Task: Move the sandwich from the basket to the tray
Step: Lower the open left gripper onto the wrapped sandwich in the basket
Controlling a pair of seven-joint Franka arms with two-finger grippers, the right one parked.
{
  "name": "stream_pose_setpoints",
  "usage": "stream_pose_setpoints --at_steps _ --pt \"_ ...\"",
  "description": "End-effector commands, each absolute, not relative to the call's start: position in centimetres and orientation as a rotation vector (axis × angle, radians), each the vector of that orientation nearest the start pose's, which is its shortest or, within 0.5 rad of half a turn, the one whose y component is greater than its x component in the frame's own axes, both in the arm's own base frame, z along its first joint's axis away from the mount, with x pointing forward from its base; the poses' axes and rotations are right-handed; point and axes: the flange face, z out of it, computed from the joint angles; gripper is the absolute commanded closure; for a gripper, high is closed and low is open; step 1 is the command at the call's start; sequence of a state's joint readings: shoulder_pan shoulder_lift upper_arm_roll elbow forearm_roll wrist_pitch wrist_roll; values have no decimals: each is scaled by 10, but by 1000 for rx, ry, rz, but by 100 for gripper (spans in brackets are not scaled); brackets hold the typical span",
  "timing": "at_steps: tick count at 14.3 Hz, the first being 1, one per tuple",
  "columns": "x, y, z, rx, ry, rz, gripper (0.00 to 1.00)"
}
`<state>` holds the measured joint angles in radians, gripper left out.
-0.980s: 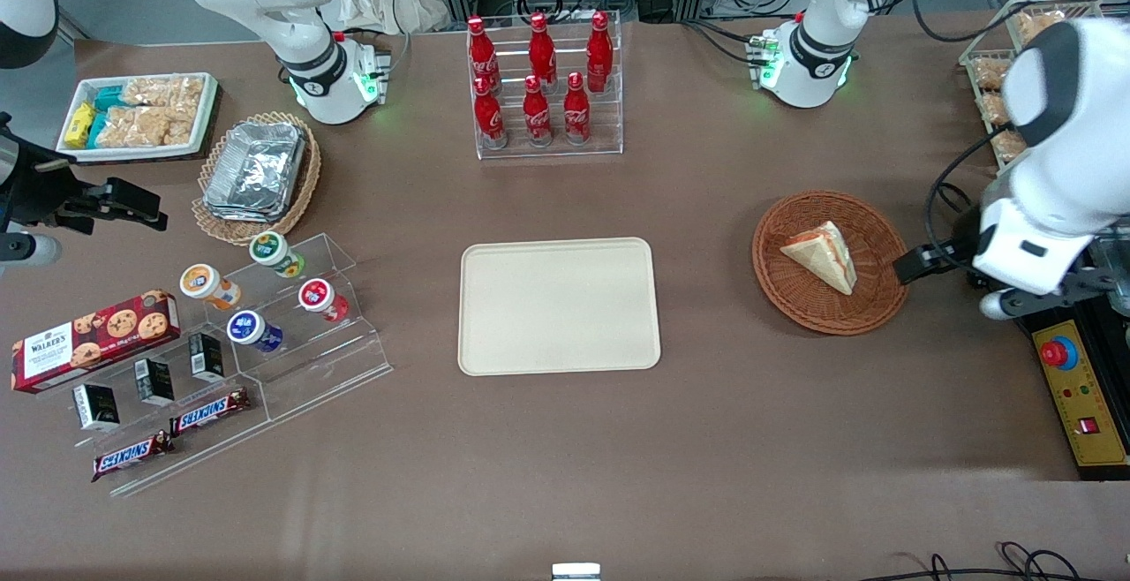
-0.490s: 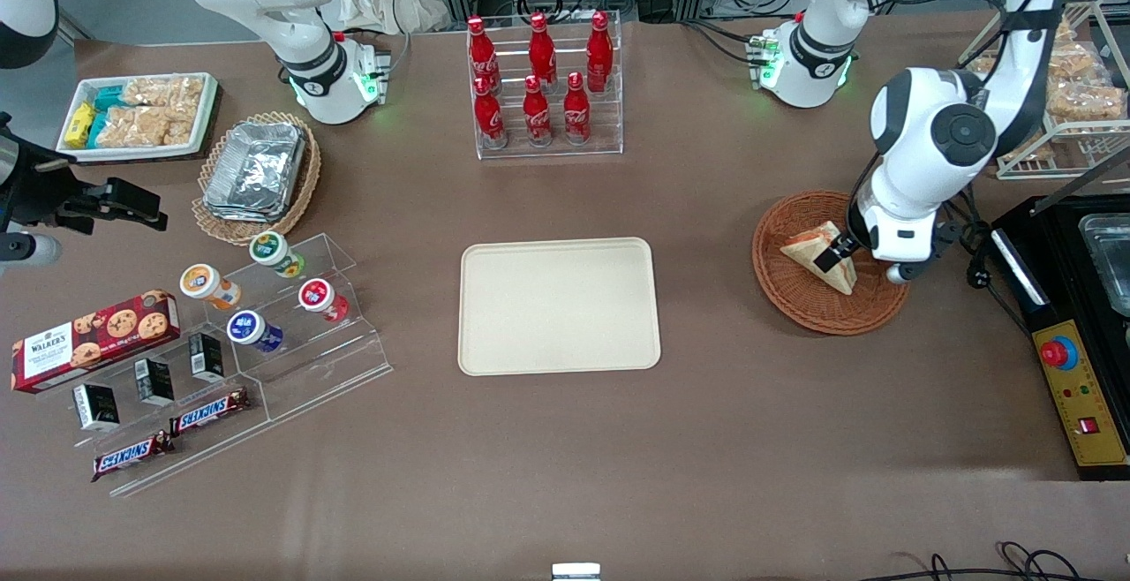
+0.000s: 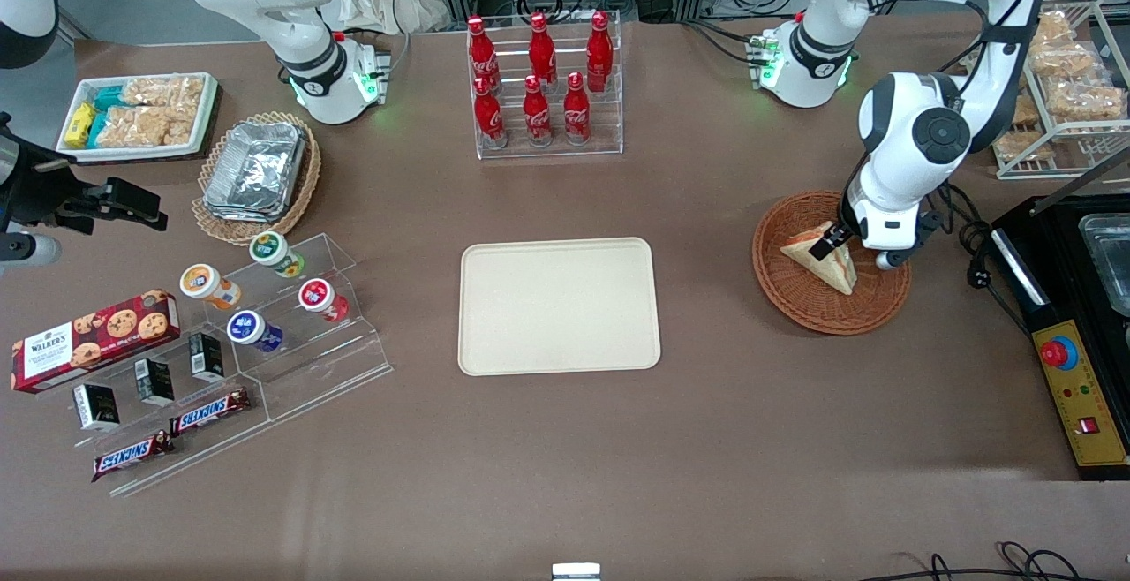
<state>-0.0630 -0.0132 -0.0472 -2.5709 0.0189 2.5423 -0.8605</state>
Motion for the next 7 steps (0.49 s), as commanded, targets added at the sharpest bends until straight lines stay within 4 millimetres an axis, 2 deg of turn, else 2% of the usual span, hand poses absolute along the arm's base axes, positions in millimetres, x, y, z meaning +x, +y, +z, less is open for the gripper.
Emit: stream_pose_setpoints --at_steps 1,3,4,6,7 --pt "438 -39 237 -2909 -1189 -37 0" --pt "443 -39 220 -2910 -1240 -77 0" --pt "446 -41 217 -2903 -1282 -99 10" --pt "451 -41 220 -2885 -1347 -126 100" --pt "455 -42 223 -2882 -1365 -140 100"
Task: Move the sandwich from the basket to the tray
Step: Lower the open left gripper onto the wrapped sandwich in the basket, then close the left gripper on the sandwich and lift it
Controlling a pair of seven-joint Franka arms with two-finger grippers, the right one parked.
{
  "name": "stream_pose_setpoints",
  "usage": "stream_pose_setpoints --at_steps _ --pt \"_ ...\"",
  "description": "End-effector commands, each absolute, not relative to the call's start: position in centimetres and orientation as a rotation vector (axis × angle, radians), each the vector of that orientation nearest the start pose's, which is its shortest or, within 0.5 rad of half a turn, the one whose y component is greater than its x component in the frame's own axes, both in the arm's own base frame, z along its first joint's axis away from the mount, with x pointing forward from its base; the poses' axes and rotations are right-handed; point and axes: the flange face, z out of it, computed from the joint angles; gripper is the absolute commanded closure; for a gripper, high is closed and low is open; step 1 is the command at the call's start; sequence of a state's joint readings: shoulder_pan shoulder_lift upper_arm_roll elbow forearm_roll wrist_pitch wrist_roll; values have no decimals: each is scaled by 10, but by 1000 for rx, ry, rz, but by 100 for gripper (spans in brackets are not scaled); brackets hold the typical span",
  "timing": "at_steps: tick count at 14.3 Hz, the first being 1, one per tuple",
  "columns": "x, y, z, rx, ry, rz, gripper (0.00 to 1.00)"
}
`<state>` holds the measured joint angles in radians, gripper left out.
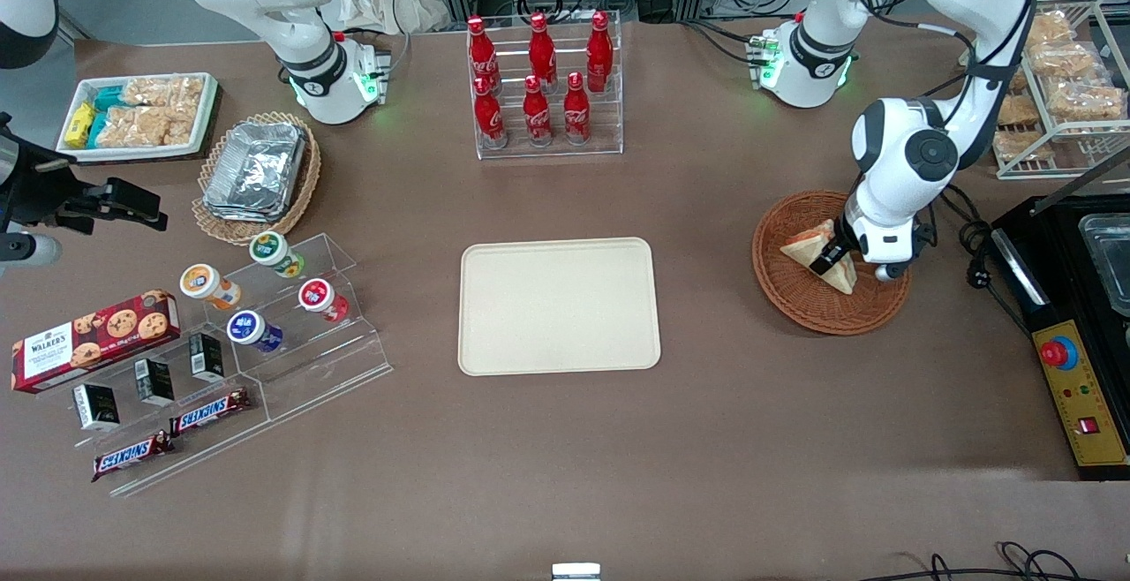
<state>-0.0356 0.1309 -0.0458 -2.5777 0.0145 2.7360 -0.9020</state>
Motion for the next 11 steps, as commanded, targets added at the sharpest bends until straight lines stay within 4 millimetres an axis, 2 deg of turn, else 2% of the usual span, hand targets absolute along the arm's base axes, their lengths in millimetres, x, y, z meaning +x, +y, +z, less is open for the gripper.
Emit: stream_pose_setpoints --at_steps 1,4,7,9,10,11 --pt "462 -43 231 -2890 -1366 -166 100" --pt "471 -43 259 -2910 -1339 -218 100" --pt "487 -45 305 -2933 -1215 -173 100" --pt "510 -51 344 -2958 -1085 -116 100" --pt "524 -57 370 -2969 -1011 -76 100" --pt "536 -71 396 -2980 -918 -16 100"
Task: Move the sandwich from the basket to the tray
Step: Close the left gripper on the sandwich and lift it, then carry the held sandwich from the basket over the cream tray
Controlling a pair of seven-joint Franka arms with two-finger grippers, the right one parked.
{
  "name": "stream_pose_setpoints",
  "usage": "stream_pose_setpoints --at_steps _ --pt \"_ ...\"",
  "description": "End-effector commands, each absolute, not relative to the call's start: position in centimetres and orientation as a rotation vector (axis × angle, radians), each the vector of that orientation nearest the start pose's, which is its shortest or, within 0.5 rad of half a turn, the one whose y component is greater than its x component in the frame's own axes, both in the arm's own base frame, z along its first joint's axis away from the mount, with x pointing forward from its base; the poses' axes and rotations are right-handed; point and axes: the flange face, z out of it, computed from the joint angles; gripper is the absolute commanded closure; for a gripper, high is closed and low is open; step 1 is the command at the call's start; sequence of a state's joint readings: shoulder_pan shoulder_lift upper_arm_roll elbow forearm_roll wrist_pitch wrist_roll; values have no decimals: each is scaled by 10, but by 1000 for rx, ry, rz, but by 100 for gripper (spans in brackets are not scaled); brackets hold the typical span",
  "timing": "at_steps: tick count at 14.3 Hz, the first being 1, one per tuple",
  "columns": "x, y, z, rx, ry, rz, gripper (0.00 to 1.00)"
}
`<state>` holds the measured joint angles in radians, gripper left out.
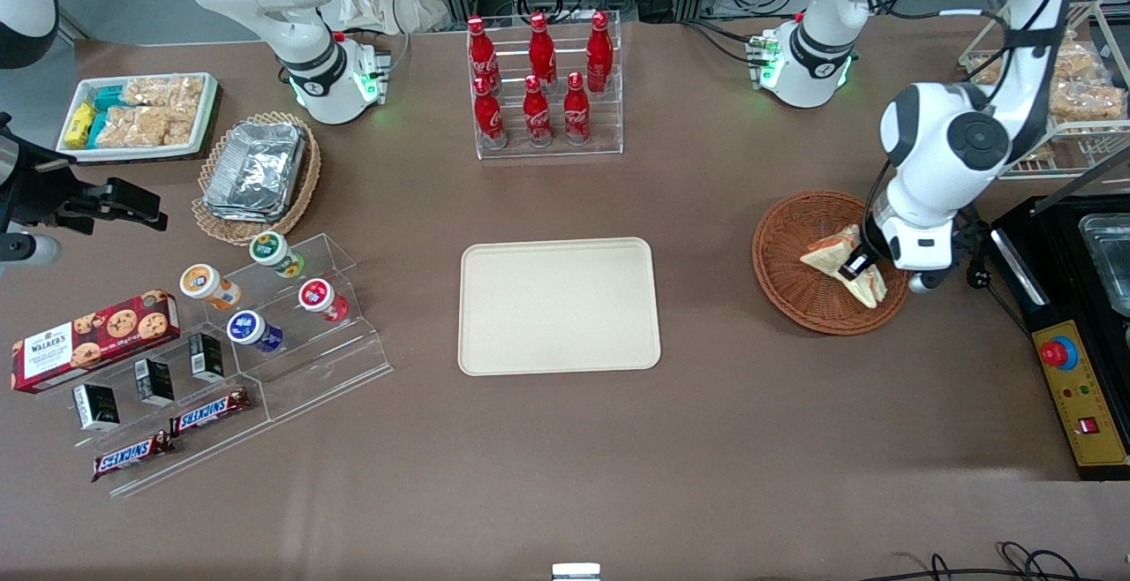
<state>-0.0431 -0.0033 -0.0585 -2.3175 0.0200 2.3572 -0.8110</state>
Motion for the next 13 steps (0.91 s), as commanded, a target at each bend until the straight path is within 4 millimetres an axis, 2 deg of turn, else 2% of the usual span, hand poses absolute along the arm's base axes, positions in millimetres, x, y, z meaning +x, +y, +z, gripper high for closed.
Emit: stream_pose_setpoints --at_steps 1,3,5,8,10,12,13 --pt "547 -88 420 -2990 -838 33 100" --pt "561 -130 462 -3011 -711 91 100" --pt "567 -166 490 -3032 -619 126 100" --pt "559 -234 509 -3085 -462 122 100" --pt "546 -285 488 -3085 -409 151 100" --pt "535 -332 452 -3038 -317 118 100" --pt "532 -353 430 -3024 -330 104 100"
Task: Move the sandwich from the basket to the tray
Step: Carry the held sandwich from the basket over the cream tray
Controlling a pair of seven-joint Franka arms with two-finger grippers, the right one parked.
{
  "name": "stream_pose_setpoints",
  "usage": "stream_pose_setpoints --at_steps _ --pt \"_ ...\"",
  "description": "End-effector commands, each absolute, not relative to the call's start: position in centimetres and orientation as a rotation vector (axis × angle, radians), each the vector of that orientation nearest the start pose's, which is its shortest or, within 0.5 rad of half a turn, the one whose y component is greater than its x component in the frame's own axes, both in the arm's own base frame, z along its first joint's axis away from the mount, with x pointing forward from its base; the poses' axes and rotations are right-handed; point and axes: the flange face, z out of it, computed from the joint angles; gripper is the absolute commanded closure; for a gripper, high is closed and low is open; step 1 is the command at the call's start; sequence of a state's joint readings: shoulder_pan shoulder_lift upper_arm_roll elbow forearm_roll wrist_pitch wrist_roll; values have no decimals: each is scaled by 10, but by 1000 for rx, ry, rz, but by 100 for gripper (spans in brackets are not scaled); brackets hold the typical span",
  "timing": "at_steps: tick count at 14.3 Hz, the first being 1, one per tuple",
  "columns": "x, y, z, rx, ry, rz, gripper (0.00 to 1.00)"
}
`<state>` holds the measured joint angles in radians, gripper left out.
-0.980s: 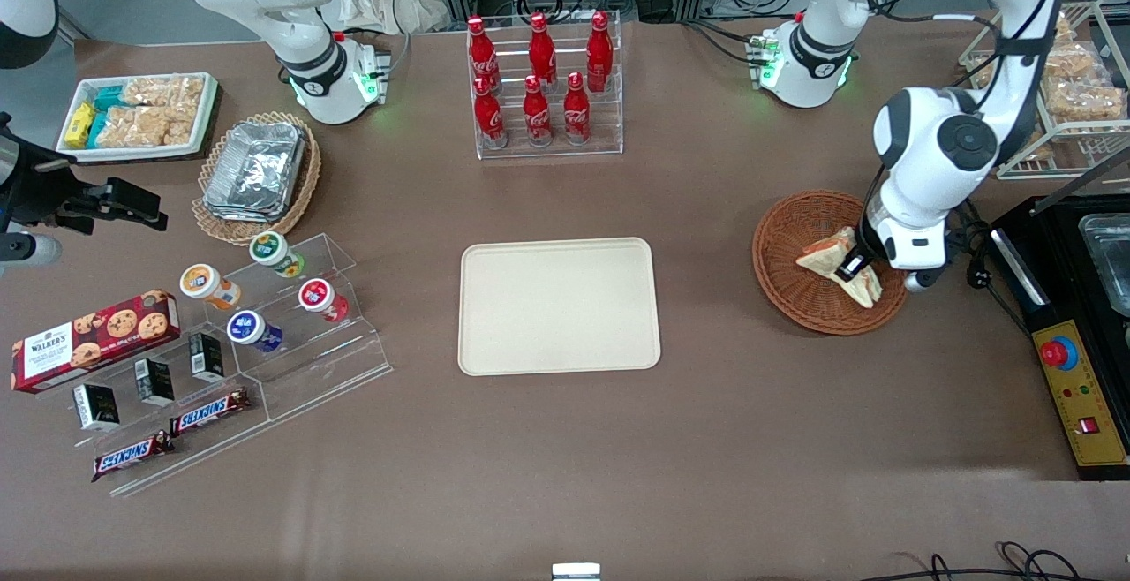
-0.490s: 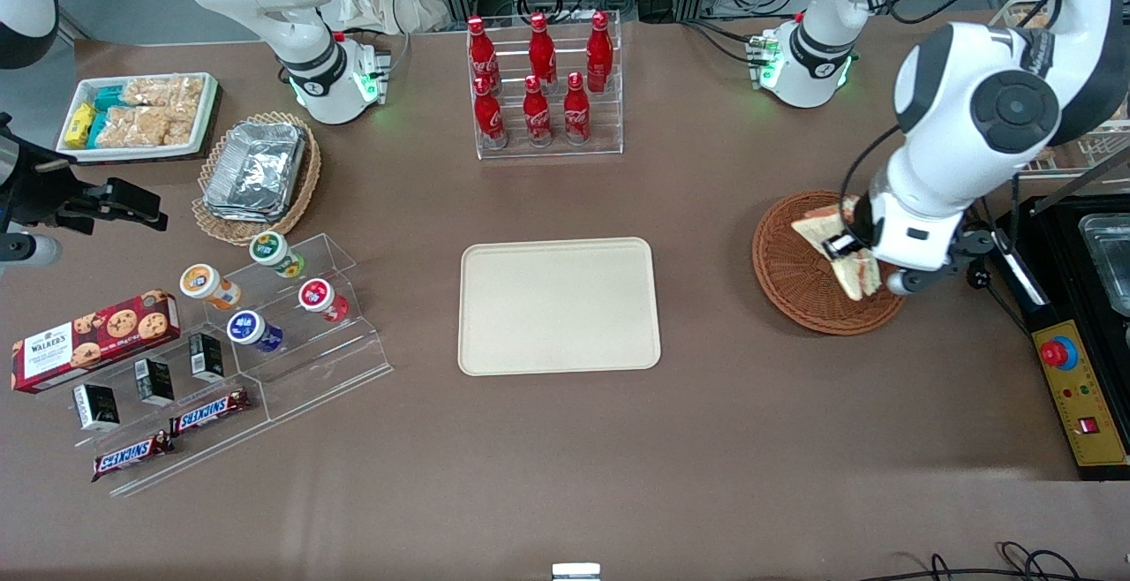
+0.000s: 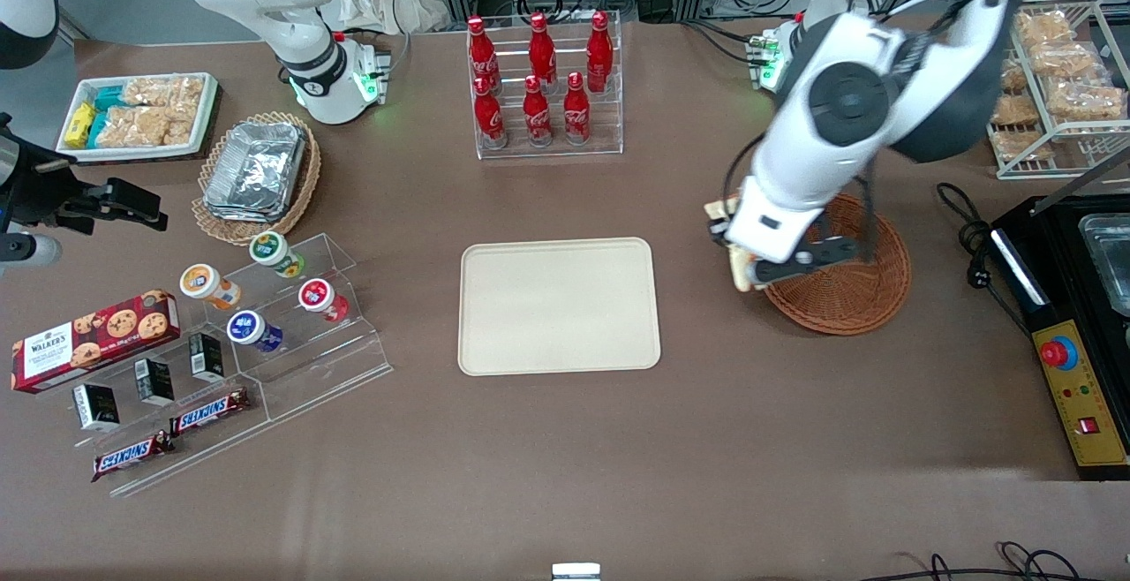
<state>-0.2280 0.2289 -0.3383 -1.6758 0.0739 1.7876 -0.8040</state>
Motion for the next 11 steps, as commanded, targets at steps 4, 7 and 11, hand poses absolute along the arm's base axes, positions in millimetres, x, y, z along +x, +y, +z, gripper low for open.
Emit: stream_pose_setpoints --at_steps 4,7,11 --pt "535 -387 347 -3037 -289 135 100" --pt "535 -409 291 -3072 -233 118 100" --pt "539 -416 255 -3106 -177 69 100"
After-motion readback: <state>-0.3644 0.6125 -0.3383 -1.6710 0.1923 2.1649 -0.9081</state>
